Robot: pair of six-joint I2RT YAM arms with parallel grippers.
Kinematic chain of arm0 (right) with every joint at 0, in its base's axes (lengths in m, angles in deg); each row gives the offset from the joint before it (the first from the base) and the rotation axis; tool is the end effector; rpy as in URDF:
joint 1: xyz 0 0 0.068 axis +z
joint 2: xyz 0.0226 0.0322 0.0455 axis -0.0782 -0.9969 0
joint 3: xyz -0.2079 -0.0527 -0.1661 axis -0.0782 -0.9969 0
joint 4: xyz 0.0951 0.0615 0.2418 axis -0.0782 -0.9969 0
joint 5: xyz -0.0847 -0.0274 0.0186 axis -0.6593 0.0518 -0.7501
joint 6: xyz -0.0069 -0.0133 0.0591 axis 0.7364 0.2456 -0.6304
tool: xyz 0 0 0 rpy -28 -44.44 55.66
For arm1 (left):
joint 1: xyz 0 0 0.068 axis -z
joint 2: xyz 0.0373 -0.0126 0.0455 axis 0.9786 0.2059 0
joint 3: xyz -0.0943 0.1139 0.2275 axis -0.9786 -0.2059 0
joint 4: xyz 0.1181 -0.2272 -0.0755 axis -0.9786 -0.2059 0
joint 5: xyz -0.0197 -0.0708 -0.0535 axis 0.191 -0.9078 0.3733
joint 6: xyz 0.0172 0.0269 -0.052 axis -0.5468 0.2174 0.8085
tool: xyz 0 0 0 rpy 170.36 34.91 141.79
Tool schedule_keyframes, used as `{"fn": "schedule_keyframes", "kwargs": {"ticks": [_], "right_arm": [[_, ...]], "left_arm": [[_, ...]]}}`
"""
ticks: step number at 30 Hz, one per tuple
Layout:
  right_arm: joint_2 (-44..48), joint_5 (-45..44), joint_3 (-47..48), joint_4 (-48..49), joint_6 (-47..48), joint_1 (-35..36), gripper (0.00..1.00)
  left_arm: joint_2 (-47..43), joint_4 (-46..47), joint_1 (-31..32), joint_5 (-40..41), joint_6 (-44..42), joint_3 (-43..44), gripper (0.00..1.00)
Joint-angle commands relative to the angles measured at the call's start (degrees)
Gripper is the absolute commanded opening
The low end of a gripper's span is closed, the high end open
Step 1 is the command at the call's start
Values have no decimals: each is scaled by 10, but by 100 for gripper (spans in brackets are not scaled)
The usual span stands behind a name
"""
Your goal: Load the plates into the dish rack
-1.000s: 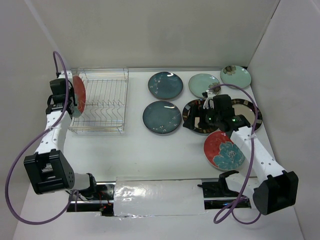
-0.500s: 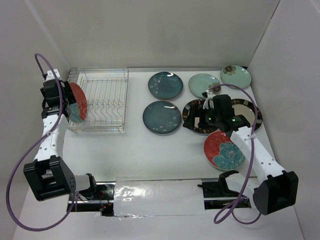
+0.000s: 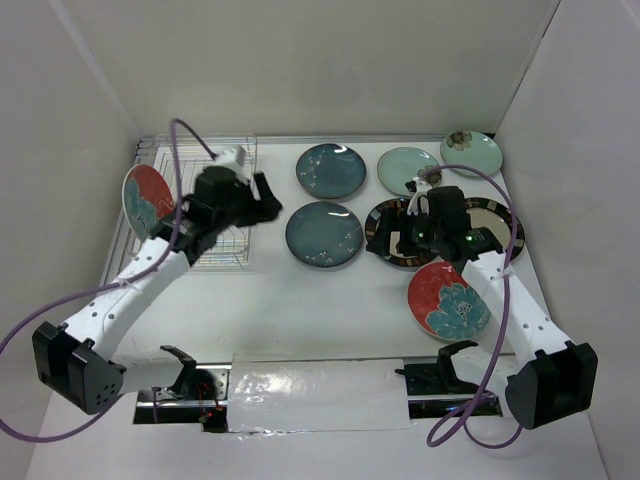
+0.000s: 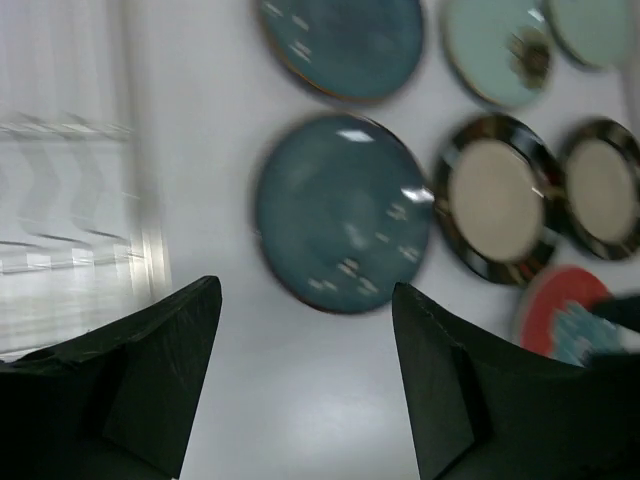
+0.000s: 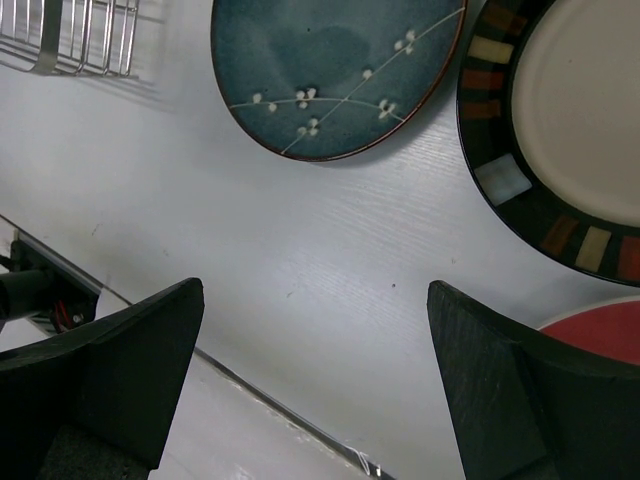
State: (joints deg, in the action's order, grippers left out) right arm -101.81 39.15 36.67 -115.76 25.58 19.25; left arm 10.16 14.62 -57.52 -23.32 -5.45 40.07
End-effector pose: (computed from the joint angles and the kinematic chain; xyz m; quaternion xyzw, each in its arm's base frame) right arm 0.2301 0.0778 0.2880 -0.0742 0.8986 0.2670 0.3401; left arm 0.2752 -0.0983 0.3704 -0.1095 0.8287 -0.2015 0.5106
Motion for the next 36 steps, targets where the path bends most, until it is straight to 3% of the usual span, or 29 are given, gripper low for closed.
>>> {"fn": "schedule_keyframes", "kwargs": {"ticks": [1,7,15,24,36], "right_arm": [[-1,15,25,-3,-5,-6,99],[5,28,20,3,-17,-17,99],[29,33,10,3,-33,-22,99],[46,58,4,-7,-33,-33,99],[57,83,-26,10,-44,-38,99]], "left_arm": [[-16,16,102,-31,159,-75,81],[27,108,222,5,314,-165,81],[52,267,291,96,530,-292,81],[165,408,291,130,638,-340,80],[273,480,285,187,750,-341,74]]}}
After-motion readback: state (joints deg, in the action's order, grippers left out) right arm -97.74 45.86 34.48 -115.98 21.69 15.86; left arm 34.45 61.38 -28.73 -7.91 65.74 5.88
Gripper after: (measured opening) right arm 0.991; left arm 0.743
